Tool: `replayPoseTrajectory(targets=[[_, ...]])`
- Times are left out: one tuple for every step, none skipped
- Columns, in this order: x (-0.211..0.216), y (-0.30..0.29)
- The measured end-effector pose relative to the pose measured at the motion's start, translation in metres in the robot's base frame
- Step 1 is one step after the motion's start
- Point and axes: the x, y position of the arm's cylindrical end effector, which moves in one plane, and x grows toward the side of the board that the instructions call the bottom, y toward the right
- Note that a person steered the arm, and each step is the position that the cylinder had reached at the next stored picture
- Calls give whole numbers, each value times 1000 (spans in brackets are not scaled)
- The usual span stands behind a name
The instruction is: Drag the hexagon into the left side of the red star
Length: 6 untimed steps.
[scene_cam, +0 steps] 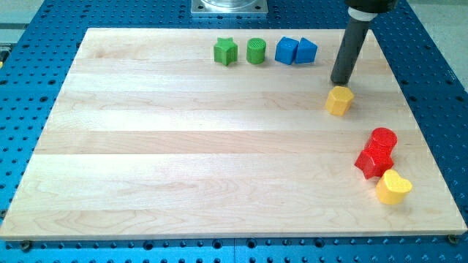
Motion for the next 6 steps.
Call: replayPoseTrajectory(targets=[[38, -7], [86, -30], [130, -39], [99, -71], [133, -86], [173, -74]])
